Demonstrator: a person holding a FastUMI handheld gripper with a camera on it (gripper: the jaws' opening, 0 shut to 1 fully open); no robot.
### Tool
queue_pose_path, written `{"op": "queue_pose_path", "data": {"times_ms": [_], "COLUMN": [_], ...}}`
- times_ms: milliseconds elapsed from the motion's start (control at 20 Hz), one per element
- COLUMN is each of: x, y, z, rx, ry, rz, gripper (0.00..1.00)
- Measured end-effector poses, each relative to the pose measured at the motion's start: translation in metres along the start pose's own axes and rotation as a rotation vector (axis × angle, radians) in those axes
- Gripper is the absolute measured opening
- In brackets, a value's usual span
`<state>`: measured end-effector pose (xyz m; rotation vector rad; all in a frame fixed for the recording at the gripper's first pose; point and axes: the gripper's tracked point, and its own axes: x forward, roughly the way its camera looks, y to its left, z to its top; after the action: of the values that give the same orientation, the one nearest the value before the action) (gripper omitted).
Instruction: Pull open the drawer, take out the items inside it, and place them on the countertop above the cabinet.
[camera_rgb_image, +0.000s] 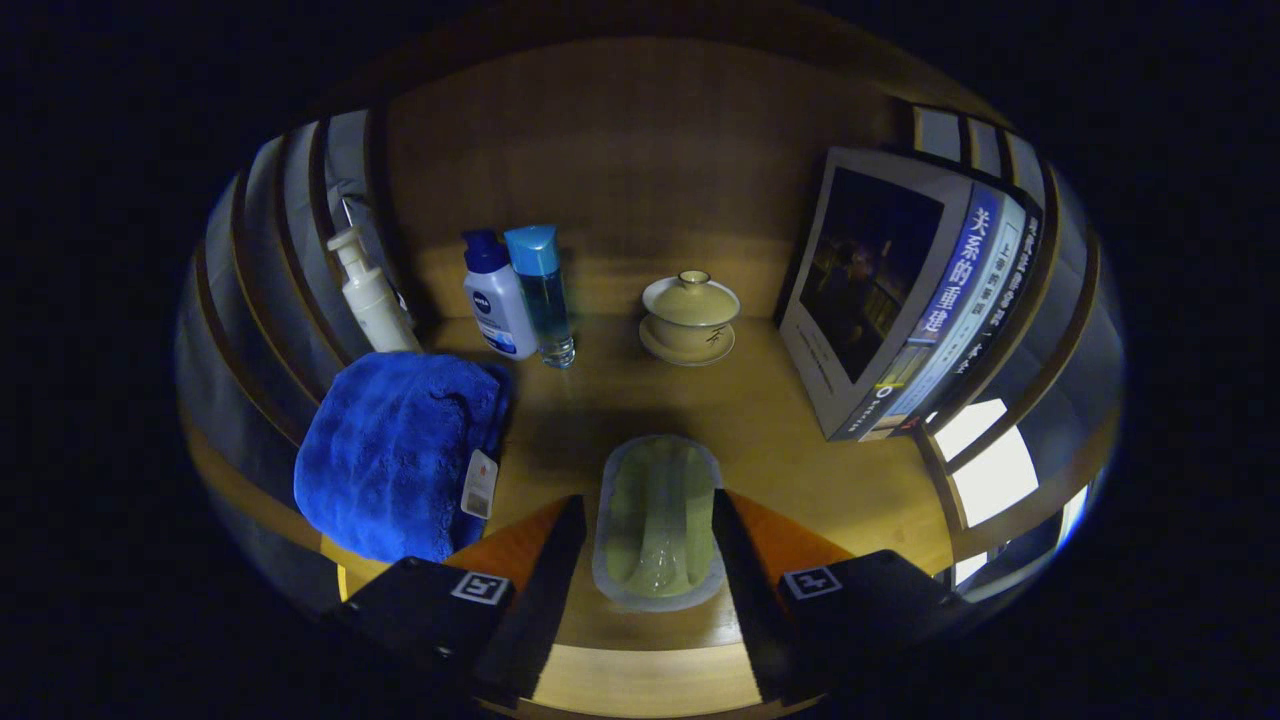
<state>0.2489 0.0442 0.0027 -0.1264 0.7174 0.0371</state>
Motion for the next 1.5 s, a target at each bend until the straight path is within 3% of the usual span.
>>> {"op": "queue_pose_path", "data": {"times_ms": [50, 300, 900, 1500], "x": [-0.004, -0.036, -0.118, -0.193], "y": [-0.003, -0.023, -0.051, -0.085], "z": [0.000, 0.001, -0.045, -0.097], "rx": [0.009, -0.002, 0.173, 0.127], "ry": [-0.025, -0.154, -0.279, -0.493], "rz": [-0.012, -0.044, 0.044, 0.031], "gripper": [0.92, 1.00, 1.00, 0.99]}}
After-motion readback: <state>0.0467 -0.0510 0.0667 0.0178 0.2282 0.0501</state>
